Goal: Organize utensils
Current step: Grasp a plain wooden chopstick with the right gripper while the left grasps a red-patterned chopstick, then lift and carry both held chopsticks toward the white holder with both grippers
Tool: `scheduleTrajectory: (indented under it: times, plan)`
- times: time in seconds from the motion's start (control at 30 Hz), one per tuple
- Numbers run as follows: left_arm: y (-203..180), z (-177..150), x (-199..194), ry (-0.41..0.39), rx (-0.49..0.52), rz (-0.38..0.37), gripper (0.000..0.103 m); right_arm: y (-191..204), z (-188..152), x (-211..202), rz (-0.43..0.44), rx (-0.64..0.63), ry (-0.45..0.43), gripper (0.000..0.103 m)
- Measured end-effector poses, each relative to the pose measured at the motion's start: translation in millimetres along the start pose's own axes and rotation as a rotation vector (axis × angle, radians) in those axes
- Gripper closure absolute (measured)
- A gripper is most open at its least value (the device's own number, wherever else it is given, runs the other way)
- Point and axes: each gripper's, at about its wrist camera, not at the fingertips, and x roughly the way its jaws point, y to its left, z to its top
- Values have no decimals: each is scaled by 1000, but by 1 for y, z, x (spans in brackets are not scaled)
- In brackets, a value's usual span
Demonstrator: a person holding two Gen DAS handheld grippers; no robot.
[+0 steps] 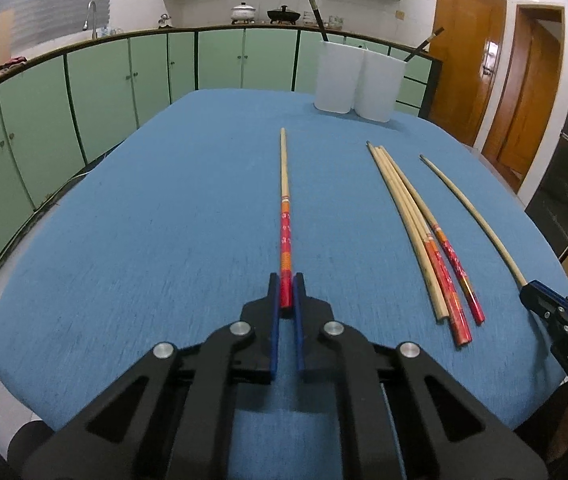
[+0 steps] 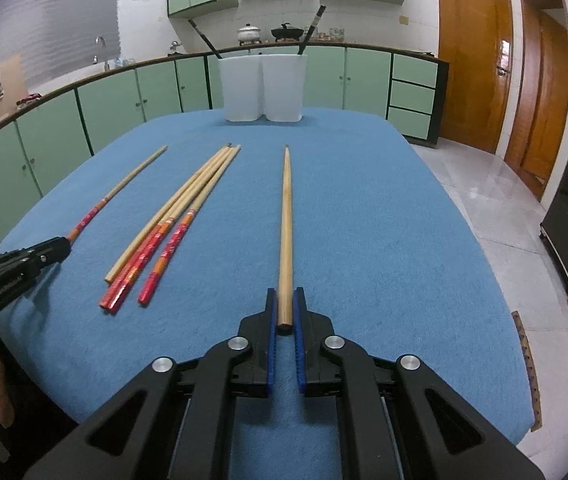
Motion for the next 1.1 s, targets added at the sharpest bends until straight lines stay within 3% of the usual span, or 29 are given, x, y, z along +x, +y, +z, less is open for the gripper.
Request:
scheduleTrajectory:
  times: [0.17,0.3,0.47,0.87,1.1]
  plan:
    - [2,4,2,6,16,-27,86,-1,2,0,5,-8,5,95]
    - [7,8,2,31,3,-36,98,-3,6,-8,13,10,6,96]
    - [19,24,-23,22,-32,-48,98,-2,26,-41,25,14,-30,96]
    - [18,106,-120,-127,52,-99,98,-6,120,-113,69,-33,-105,96]
    - [14,157,-138,-154,82,-131,98,2,176,-115,84,-114,-62,96]
